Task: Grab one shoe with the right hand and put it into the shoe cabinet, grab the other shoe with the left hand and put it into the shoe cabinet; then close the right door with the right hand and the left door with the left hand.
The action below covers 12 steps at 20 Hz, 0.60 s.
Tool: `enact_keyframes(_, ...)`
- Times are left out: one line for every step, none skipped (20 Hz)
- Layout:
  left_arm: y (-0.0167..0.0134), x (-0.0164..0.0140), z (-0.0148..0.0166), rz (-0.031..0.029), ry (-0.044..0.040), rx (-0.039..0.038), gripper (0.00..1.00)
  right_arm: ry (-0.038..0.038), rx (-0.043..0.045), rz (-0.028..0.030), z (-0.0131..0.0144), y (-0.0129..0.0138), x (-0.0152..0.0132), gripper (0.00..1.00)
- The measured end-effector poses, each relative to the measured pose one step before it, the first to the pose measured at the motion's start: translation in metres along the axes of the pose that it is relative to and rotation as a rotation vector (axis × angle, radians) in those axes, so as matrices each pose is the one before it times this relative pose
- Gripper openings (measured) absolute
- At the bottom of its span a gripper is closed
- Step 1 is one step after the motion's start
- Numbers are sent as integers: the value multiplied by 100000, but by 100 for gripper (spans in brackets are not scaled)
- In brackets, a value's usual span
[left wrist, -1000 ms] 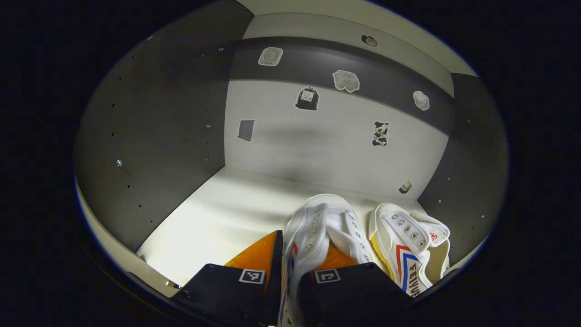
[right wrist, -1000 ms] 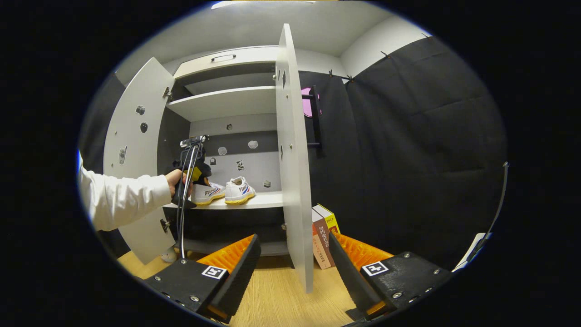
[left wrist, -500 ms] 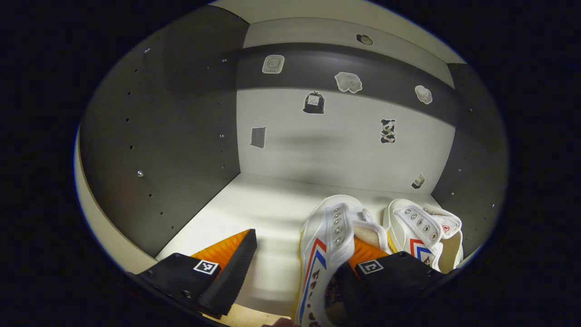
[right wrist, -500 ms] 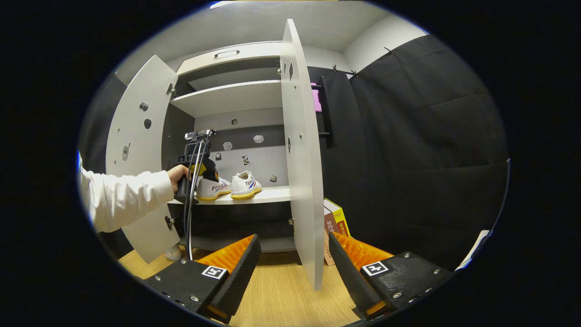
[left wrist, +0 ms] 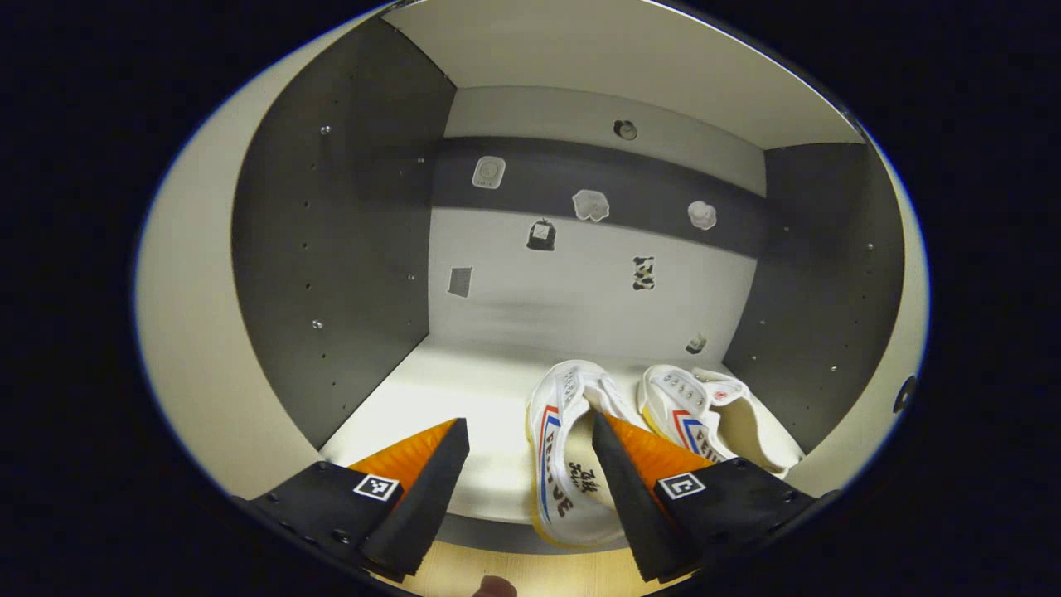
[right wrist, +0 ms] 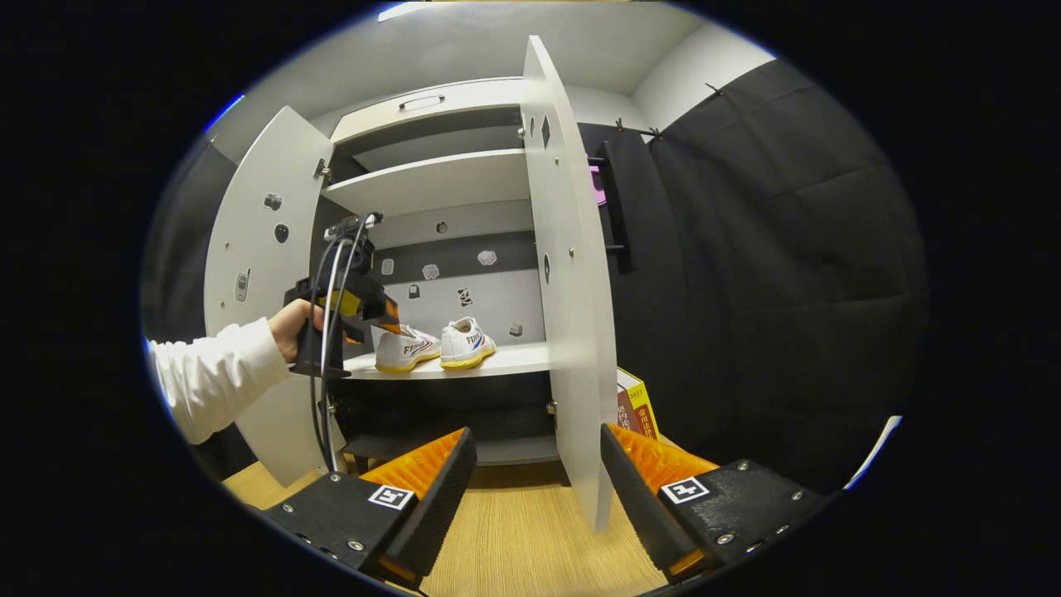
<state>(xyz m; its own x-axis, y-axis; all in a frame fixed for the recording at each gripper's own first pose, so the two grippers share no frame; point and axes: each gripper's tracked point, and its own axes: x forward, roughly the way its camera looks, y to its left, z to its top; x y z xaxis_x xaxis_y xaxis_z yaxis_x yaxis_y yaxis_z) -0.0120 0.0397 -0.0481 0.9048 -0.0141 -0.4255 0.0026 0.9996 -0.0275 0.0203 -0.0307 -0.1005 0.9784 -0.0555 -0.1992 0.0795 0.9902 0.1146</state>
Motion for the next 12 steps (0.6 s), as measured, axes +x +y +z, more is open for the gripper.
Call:
enact_keyframes(-296,-1630,729,-1607,-3445,1110,98,-103,-28,543,54,190,-9,93)
enact_keyframes(-254,-1568,731,-1745,-3609,1359,97,-188,4,566,70,141,-13,93)
enact_keyframes(-260,-1574,645,-1748,-3528,1434,97,-194,95,615,132,179,97,93)
enact_keyframes(-149,-1591,593,-1419,-3329,1388,97,31,161,716,27,201,3,93)
enact_keyframes(-84,-1850,555,-1559,-3241,929,97,-171,155,788,115,199,-22,93)
enact_keyframes(-195,-1608,418,-1351,-3290,9,97,-443,27,829,254,233,18,93)
enact_keyframes(-79,-1542,230,-897,-2609,-644,97,-540,-218,653,331,134,-91,93)
enact_keyframes(145,-1674,-168,-414,-1619,-846,99,-453,-427,600,178,119,-30,92)
enact_keyframes(-52,-1780,-413,-757,-537,-1048,97,-292,-373,576,114,201,-167,93)
enact_keyframes(-168,-1656,-450,-1206,-878,-534,97,-447,-128,595,161,145,-139,92)
enact_keyframes(-130,-1586,-344,-1149,-1199,-59,99,-229,6,491,26,166,-126,92)
enact_keyframes(-2,-1675,-464,-750,-1379,78,97,-171,46,283,58,88,-89,92)
